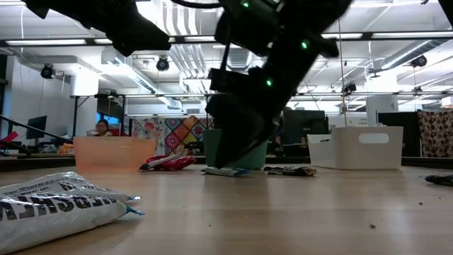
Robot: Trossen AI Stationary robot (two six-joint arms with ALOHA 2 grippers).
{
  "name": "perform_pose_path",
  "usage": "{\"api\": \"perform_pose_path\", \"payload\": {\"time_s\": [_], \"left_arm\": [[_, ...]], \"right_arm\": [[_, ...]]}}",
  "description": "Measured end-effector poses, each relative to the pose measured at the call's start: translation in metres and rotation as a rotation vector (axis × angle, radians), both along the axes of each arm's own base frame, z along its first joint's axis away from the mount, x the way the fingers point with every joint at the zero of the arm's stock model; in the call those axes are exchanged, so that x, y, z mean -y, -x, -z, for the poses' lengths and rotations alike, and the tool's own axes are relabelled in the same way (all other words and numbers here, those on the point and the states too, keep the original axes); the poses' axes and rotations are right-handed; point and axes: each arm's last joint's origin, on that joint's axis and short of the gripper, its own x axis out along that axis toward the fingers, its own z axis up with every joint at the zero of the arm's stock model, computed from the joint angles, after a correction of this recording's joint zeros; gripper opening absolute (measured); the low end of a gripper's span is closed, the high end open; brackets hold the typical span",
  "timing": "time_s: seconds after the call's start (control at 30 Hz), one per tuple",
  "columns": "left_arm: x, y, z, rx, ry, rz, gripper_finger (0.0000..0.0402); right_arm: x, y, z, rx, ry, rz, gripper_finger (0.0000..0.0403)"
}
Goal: Organize candy in baskets
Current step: Put the white chocolate bar into the white bin
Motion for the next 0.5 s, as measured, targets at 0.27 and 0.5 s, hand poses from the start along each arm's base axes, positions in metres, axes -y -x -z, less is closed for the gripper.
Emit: {"api": "perform_pose_path", "payload": {"time_s": [0.27,0.5], "left_arm": [[0.0,0.0,0.0,-0.001,-0.006,0.002,0.0126],[0.0,0.0,0.0,-0.001,-0.006,0.002,0.0126]], "right_arm": [[0.0,0.018,0.03,0.223,0.074,0.077,0.0244],[0.004,0.032,0.045,0.259,0.012,0.093,0.023]]}}
